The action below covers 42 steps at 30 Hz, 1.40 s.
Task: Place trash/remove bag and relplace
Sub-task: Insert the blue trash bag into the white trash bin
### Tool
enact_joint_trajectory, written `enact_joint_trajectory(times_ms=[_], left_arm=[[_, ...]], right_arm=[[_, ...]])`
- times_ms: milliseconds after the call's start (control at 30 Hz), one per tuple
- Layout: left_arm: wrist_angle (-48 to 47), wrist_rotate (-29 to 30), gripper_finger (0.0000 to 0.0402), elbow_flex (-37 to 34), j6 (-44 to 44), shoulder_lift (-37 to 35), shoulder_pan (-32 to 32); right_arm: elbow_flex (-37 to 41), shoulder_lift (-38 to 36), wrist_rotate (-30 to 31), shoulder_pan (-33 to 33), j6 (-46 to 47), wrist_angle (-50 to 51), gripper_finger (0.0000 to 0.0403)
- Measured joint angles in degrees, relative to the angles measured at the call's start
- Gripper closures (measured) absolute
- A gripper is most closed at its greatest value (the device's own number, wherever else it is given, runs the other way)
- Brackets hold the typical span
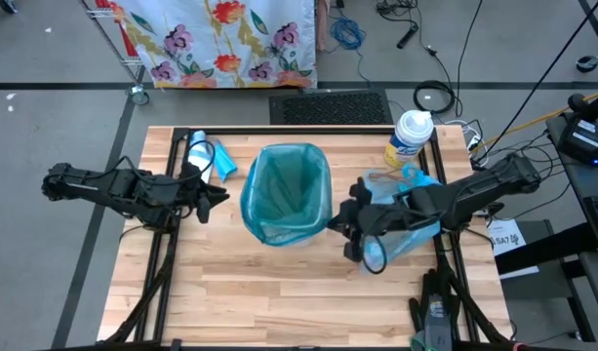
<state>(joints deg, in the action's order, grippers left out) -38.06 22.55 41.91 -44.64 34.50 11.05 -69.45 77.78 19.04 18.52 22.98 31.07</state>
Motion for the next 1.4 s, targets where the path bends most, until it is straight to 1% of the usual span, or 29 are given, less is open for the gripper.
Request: enact_joint_trajectory(times_ms=[267,333,433,533,667,767,833,933,1033,1100,1233,1400], left_arm=[[0.01,-0.23,0.0276,0.0,3.18,-0.55,0.0],[0.0,-0.57,0.0276,0.0,4.14,-0.92,0.0],[0.22,-1.27,0.0276,0.0,5.01,-1.49,0.0],[0.23,-1.29,0.0276,0.0,5.66,-1.7,0.0],[0.98,-1.27,0.0276,0.0,10.78,-1.69,-0.22],[4.74,-0.11,0.0276,0.0,16.74,-1.68,-0.71],[7.71,0.05,0.0276,0.0,20.54,-1.64,-1.17],[11.46,0.09,0.0276,0.02,23.5,-1.64,-1.64],[12.48,0.23,0.0276,0.04,26.63,-1.64,-2.01],[12.44,0.27,0.0276,0.03,27.36,-1.64,-2.4],[12.33,0.06,0.0276,0.03,27.17,-1.64,-2.78],[12.12,-1.34,0.0276,0.03,27.17,-1.64,-2.78]], right_arm=[[0.0,-2.1,-0.15,-0.04,4.88,2.95,0.0287],[0.0,-3.04,-0.15,-0.04,6.28,4.01,0.0272],[0.0,-5.0,-0.08,-0.04,11.36,4.68,0.0258],[0.0,-6.72,0.0,-0.04,16.35,4.51,0.0252],[0.0,-7.71,0.33,-0.04,20.24,4.77,0.0255],[0.0,-7.69,0.65,-0.04,21.43,4.79,0.0259],[0.0,-7.55,0.77,-0.04,23.83,4.76,0.0261],[0.0,-7.14,0.65,-0.04,29.09,4.83,0.0261],[0.0,-7.13,0.56,-0.04,32.87,4.9,0.0261],[0.0,-7.13,0.78,-0.04,34.65,5.26,0.0261],[0.0,-6.96,3.28,-0.04,38.69,8.23,0.0261],[0.0,-6.31,6.58,-0.04,47.44,18.03,0.0261]])
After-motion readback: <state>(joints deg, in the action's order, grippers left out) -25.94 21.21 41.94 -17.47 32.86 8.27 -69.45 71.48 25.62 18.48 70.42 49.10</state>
